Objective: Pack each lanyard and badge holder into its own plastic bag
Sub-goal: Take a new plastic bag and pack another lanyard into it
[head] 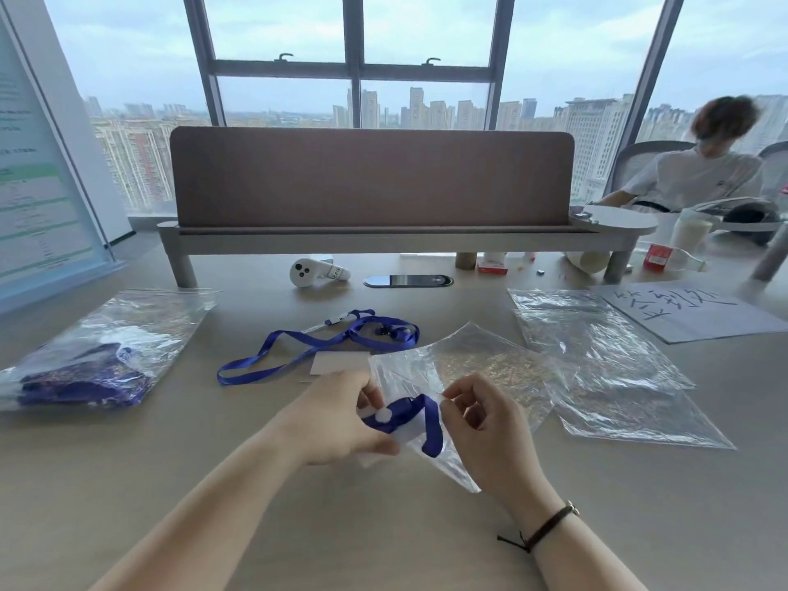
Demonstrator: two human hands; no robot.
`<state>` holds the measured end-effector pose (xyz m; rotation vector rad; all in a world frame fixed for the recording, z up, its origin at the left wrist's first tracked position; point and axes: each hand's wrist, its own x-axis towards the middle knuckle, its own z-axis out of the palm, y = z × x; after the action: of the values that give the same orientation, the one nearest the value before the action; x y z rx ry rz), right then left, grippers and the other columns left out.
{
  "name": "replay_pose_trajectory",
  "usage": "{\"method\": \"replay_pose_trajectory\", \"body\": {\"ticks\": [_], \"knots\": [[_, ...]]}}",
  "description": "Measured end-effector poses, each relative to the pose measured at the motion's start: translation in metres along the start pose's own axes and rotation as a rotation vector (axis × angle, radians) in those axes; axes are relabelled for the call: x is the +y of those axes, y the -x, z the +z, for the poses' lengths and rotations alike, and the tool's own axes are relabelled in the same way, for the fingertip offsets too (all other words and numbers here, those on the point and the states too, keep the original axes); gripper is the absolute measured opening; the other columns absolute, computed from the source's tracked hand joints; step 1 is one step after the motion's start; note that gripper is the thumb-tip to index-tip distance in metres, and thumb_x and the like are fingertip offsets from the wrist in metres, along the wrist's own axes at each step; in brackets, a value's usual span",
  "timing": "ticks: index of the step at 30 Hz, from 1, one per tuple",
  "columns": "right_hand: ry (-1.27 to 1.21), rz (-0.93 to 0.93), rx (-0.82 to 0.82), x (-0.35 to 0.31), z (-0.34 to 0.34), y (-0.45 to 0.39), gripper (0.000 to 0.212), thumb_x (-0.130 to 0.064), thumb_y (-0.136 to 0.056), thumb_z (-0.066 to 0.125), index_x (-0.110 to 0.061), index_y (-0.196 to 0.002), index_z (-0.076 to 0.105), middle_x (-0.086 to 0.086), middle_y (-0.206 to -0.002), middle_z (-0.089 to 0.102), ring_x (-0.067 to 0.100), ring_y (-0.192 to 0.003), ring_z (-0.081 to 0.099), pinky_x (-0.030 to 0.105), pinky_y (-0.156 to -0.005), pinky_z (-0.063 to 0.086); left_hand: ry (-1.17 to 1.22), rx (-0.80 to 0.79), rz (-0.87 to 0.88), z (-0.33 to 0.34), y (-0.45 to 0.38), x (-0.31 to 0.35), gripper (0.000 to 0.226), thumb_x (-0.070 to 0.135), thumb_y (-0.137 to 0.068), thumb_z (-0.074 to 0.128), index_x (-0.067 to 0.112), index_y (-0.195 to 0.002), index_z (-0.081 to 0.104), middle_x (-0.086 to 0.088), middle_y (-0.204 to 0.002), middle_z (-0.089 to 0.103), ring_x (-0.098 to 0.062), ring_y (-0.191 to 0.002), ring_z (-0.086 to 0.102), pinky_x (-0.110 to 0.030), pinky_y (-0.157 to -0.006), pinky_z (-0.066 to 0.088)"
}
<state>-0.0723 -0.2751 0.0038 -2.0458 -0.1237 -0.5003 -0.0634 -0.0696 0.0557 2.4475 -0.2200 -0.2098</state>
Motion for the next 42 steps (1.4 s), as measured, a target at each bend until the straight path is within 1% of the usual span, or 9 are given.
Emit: {"method": "replay_pose_trajectory", "body": {"ticks": [6, 9, 14, 16, 20, 26, 30, 35, 42], "knots": [[-0.012, -0.028, -0.042, -0.002, 0.002, 0.003, 0.022, -0.011, -0.082, 0.07, -0.028, -0.072, 0.061, -0.013, -0.056, 0.056, 0.007, -0.048, 0.047, 0.014, -0.048, 0.035, 0.048, 0.079, -0.06, 0.016, -0.016, 0.002, 0.052, 0.043, -0.062, 0.092, 0.027, -0.099, 0.059, 0.011, -0.105, 0.056, -0.007, -0.091, 0.058, -0.022, -0.071, 0.045], [-0.004, -0.043, -0.066, -0.002, 0.004, 0.004, 0.02, -0.013, -0.083, 0.07, -0.028, -0.074, 0.06, -0.009, -0.055, 0.057, 0.007, -0.049, 0.047, 0.016, -0.049, 0.036, 0.37, 0.116, -0.127, 0.027, -0.022, 0.004, 0.046, 0.025, -0.066, 0.093, 0.018, -0.099, 0.062, -0.002, -0.101, 0.059, -0.014, -0.081, 0.062, -0.029, -0.073, 0.055], [-0.027, 0.005, -0.013, -0.002, 0.002, 0.001, 0.019, -0.014, -0.084, 0.069, -0.031, -0.079, 0.06, -0.01, -0.063, 0.059, 0.006, -0.051, 0.048, 0.019, -0.05, 0.04, 0.978, -0.002, -0.234, 0.031, -0.023, 0.004, 0.043, -0.007, -0.079, 0.076, 0.002, -0.118, 0.06, -0.022, -0.113, 0.068, -0.035, -0.104, 0.067, -0.037, -0.084, 0.05], [-0.055, 0.036, 0.015, -0.002, 0.0, 0.0, 0.021, -0.013, -0.084, 0.069, -0.031, -0.081, 0.06, -0.007, -0.063, 0.059, 0.005, -0.051, 0.049, 0.017, -0.05, 0.04, 1.087, -0.077, -0.204, 0.029, -0.018, 0.005, 0.044, -0.016, -0.084, 0.066, 0.0, -0.123, 0.056, -0.017, -0.109, 0.069, -0.029, -0.102, 0.066, -0.035, -0.084, 0.052], [-0.075, 0.075, 0.044, -0.002, -0.002, -0.001, 0.022, -0.011, -0.084, 0.069, -0.031, -0.082, 0.059, -0.005, -0.066, 0.06, 0.004, -0.053, 0.05, 0.015, -0.051, 0.041, 0.776, -0.104, -0.073, 0.03, -0.012, -0.007, 0.055, -0.014, -0.078, 0.074, 0.016, -0.122, 0.056, -0.002, -0.118, 0.065, -0.004, -0.11, 0.064, -0.021, -0.085, 0.056], [-0.055, 0.064, 0.032, -0.001, 0.0, -0.002, 0.024, -0.009, -0.082, 0.069, -0.03, -0.079, 0.06, -0.003, -0.066, 0.062, 0.004, -0.055, 0.051, 0.012, -0.053, 0.041, 0.364, 0.015, -0.023, 0.032, -0.01, -0.017, 0.067, 0.023, -0.058, 0.097, 0.033, -0.113, 0.059, 0.008, -0.111, 0.066, -0.001, -0.095, 0.067, -0.019, -0.083, 0.055], [-0.051, 0.066, 0.017, 0.002, 0.001, -0.002, 0.023, -0.009, -0.082, 0.069, -0.03, -0.079, 0.06, -0.004, -0.066, 0.062, 0.006, -0.055, 0.051, 0.013, -0.053, 0.042, 0.314, -0.028, -0.042, 0.032, -0.009, -0.015, 0.08, 0.037, -0.051, 0.098, 0.04, -0.119, 0.056, 0.009, -0.107, 0.067, -0.004, -0.095, 0.063, -0.022, -0.085, 0.054], [-0.046, 0.086, -0.026, 0.004, 0.003, -0.002, 0.021, -0.012, -0.083, 0.069, -0.031, -0.08, 0.06, -0.007, -0.064, 0.06, 0.003, -0.054, 0.049, 0.016, -0.053, 0.041, 0.203, -0.019, -0.029, 0.037, -0.008, -0.005, 0.077, 0.033, -0.058, 0.094, 0.042, -0.122, 0.052, 0.009, -0.089, 0.059, -0.002, -0.072, 0.057, -0.014, -0.06, 0.043], [-0.029, 0.062, -0.127, 0.001, 0.004, 0.001, 0.02, -0.014, -0.082, 0.07, -0.033, -0.083, 0.063, -0.004, -0.07, 0.064, 0.003, -0.051, 0.05, 0.016, -0.052, 0.041, 0.413, 0.246, -0.007, 0.053, -0.024, 0.006, 0.037, 0.018, -0.069, 0.087, 0.028, -0.094, 0.061, -0.003, -0.064, 0.069, -0.013, -0.056, 0.067, -0.034, -0.059, 0.055]]}}
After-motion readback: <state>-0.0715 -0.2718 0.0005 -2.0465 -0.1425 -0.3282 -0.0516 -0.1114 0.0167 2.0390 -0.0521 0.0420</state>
